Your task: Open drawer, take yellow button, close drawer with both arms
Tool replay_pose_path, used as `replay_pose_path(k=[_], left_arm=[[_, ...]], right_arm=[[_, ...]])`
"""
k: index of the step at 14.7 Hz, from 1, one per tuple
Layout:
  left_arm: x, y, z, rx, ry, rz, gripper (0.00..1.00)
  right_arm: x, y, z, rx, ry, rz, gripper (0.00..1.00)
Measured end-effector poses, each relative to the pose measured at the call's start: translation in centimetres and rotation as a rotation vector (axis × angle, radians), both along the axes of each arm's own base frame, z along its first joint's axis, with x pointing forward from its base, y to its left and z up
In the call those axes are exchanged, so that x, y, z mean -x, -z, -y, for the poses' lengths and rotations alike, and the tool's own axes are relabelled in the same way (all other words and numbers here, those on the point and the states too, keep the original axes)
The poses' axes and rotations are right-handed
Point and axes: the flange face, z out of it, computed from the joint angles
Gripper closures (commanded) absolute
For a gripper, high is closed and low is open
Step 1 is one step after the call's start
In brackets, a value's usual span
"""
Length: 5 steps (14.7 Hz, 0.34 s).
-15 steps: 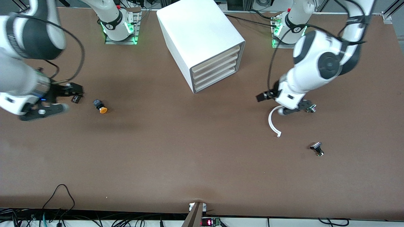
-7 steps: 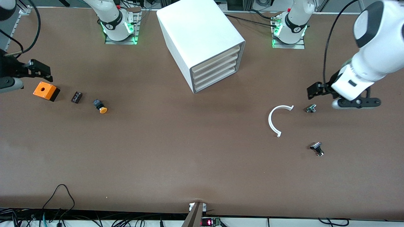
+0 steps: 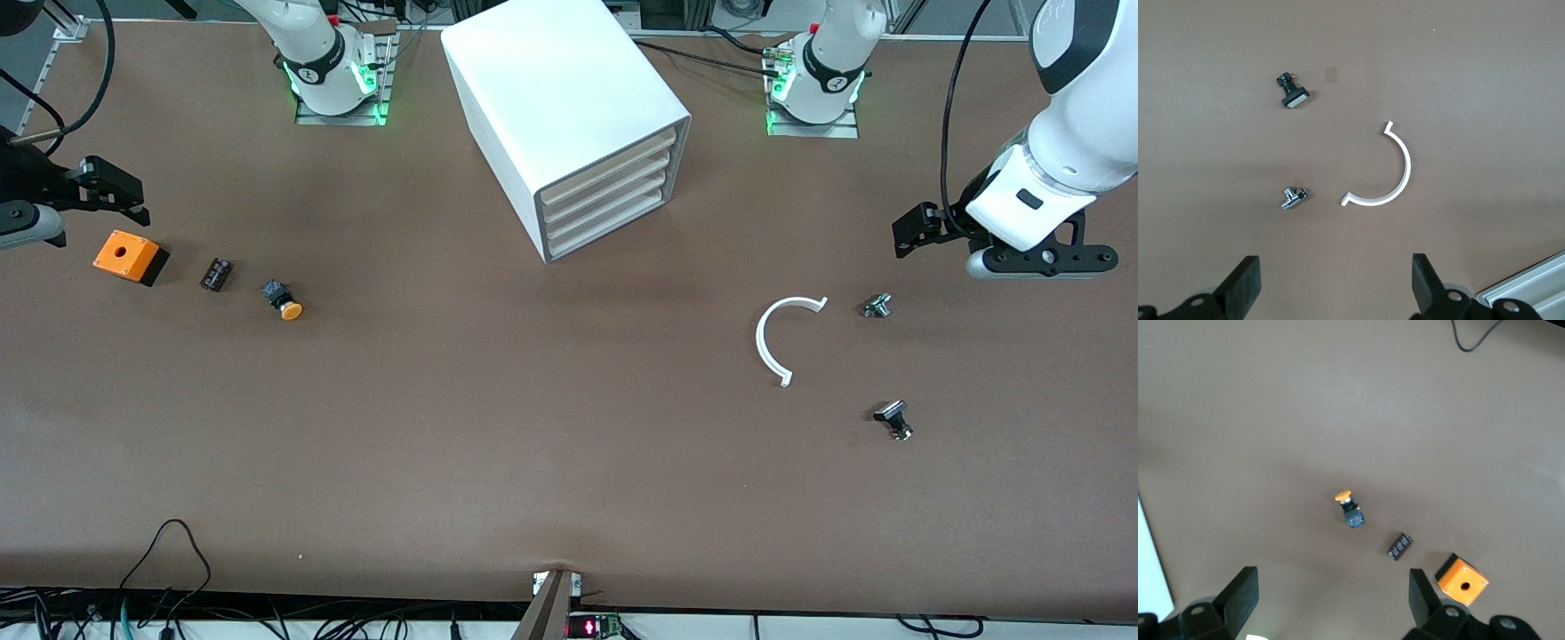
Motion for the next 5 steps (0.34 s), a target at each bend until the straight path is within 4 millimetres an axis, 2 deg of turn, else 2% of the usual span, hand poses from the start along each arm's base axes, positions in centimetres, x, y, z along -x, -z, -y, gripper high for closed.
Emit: replay_pose_path(k=[5], left_arm=[[-0.1,-0.7,-1.2,0.001,-0.021,0.007,0.00]], right_arm=[[-0.5,-0.1,2.1,-0.013,-0.026,0.035,0.00]])
